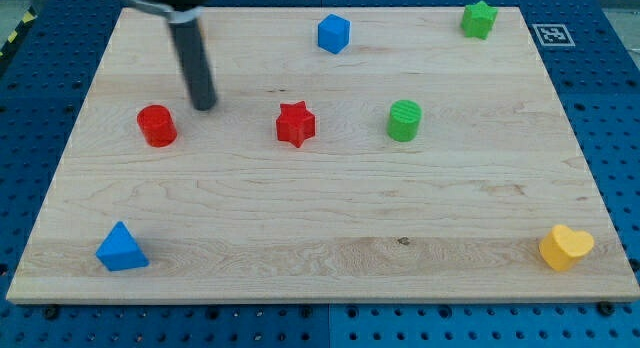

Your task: Place the red blocks together to the left of the green circle

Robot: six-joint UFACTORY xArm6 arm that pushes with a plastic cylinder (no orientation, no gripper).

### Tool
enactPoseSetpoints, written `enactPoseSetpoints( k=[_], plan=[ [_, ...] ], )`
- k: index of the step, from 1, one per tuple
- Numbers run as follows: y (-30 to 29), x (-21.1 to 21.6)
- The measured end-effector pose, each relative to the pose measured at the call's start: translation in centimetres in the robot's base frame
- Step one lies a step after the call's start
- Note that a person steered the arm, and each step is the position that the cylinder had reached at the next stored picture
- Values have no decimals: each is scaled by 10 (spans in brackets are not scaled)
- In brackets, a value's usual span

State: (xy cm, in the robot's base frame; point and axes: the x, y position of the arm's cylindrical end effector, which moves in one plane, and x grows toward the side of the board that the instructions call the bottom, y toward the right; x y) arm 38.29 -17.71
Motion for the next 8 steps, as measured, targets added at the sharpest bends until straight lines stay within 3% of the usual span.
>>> enactPoseSetpoints(
  k=[1, 3, 4, 5, 7, 8],
  plan=[
    [-69, -1],
    [-78, 45],
    [-3, 45],
    [29, 45],
    [38, 35],
    [73, 35]
  ],
)
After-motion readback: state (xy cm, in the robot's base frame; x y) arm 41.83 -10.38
